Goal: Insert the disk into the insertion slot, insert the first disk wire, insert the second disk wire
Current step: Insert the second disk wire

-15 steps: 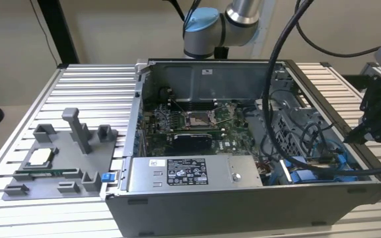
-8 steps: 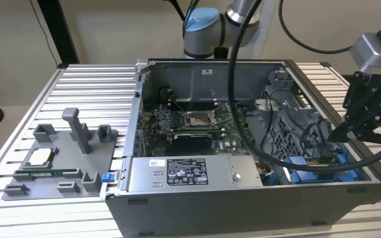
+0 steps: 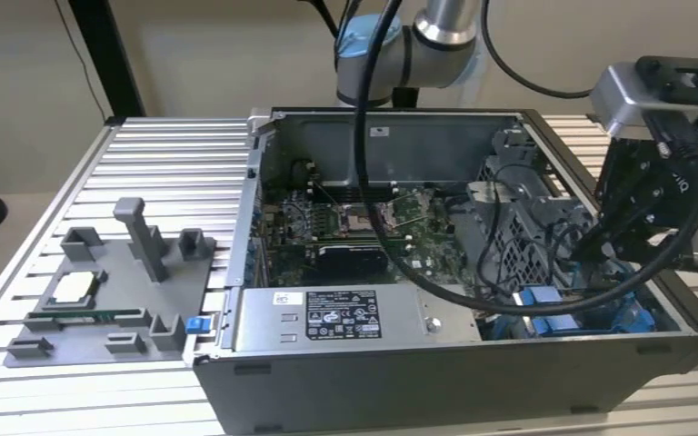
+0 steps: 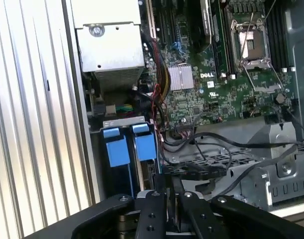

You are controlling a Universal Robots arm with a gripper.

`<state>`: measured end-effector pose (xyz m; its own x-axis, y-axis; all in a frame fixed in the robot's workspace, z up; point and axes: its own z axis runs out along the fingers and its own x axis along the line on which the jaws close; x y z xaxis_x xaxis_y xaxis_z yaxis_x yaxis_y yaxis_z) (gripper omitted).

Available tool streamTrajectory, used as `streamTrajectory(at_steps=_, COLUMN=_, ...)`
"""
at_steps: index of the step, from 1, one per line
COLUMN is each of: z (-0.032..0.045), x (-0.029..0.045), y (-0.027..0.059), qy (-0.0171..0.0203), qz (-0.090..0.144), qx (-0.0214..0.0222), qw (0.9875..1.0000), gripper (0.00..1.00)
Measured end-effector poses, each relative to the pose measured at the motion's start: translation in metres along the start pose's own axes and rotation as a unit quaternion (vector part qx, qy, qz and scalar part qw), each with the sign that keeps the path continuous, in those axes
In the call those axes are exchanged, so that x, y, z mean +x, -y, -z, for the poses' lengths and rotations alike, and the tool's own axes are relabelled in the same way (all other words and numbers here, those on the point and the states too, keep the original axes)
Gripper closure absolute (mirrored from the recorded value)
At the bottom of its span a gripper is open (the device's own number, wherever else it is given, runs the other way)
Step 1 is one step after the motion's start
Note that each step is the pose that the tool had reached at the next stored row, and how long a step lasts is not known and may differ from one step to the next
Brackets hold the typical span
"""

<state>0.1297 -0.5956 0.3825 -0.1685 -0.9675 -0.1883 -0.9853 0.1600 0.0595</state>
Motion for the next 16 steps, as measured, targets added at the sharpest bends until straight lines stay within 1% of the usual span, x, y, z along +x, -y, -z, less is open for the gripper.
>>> streamTrajectory(at_steps=3, z=-0.0016, x=0.0012, y=-0.0054, qy=0.0022, qz=0.003, qx=0.013, qw=0.9999, gripper=1.0)
streamTrajectory(at_steps=6, z=-0.0032, x=0.0024, y=-0.0105, qy=0.0041, qz=0.007, qx=0.0249, qw=0.9997, gripper=1.0)
streamTrajectory(at_steps=7, z=-0.0037, x=0.0027, y=-0.0119, qy=0.005, qz=0.008, qx=0.0297, qw=0.9995, gripper=1.0)
streamTrajectory(at_steps=11, z=-0.0048, x=0.0037, y=-0.0162, qy=0.0089, qz=0.014, qx=0.0543, qw=0.9984, gripper=1.0)
streamTrajectory(at_steps=13, z=-0.0057, x=0.0041, y=-0.0172, qy=0.0108, qz=0.018, qx=0.065, qw=0.9977, gripper=1.0)
streamTrajectory(at_steps=14, z=-0.0058, x=0.0041, y=-0.0173, qy=0.0111, qz=0.018, qx=0.0677, qw=0.9975, gripper=1.0)
streamTrajectory(at_steps=16, z=-0.0057, x=0.004, y=-0.0173, qy=0.0111, qz=0.019, qx=0.0678, qw=0.9975, gripper=1.0)
